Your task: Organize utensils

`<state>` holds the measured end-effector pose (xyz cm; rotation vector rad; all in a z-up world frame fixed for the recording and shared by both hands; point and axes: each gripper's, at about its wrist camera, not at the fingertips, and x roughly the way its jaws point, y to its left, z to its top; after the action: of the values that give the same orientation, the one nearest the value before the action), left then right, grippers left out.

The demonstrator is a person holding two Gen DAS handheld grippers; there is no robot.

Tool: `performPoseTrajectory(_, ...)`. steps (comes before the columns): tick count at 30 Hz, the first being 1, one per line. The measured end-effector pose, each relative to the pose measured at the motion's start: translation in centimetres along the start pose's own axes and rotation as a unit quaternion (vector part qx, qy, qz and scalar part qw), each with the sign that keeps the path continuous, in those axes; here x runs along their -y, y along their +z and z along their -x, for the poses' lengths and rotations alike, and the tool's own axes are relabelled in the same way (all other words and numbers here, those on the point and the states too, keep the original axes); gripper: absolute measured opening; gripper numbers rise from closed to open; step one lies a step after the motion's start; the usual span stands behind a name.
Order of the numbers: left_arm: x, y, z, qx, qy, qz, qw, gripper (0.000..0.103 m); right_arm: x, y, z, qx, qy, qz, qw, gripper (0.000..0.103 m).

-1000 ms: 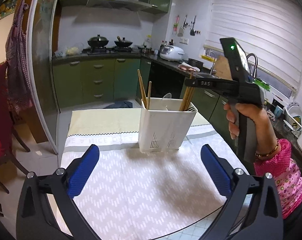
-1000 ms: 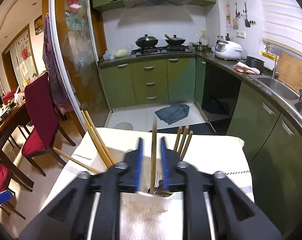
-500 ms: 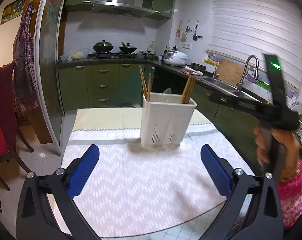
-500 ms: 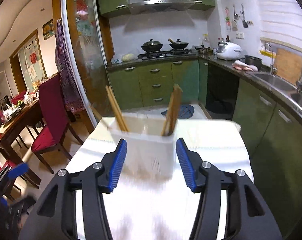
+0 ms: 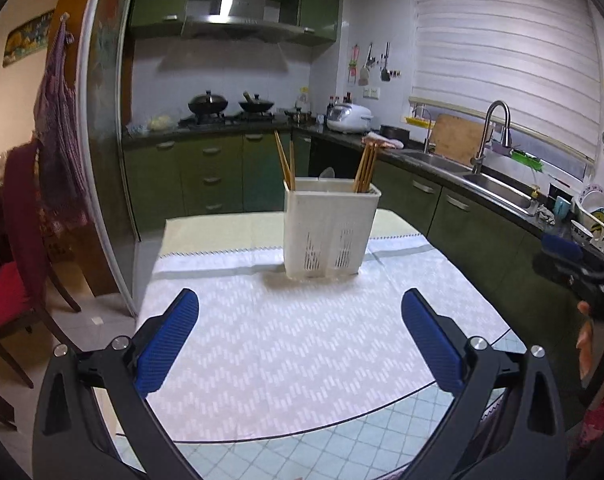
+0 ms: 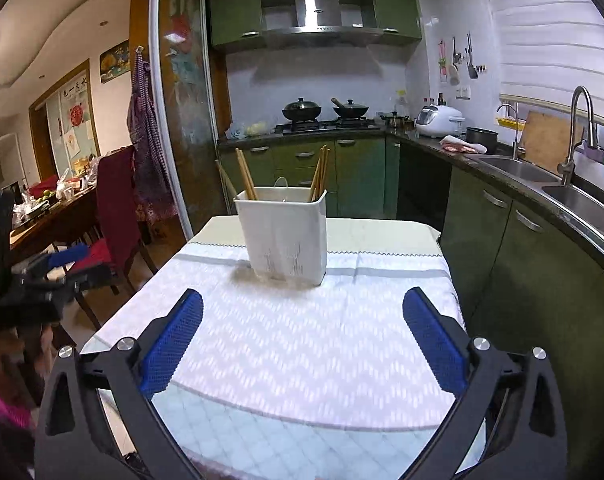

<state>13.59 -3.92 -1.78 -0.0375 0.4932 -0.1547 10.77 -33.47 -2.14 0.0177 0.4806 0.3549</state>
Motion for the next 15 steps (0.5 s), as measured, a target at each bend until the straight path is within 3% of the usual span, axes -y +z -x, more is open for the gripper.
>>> performPoseTrajectory(8,0.6,0.1,6.4,0.049,0.025,-0.014,0.9984,0.097,-1.2,-1.3,7.2,0.042,0.005,0.000,0.999,0.099)
performPoseTrajectory(15,0.1,-0.9,10.2,0.073,0.024,0.001,0.9970,0.097,-2.4,-1.3,9.5,0.066,-0.019,0.014,0.998,0.099)
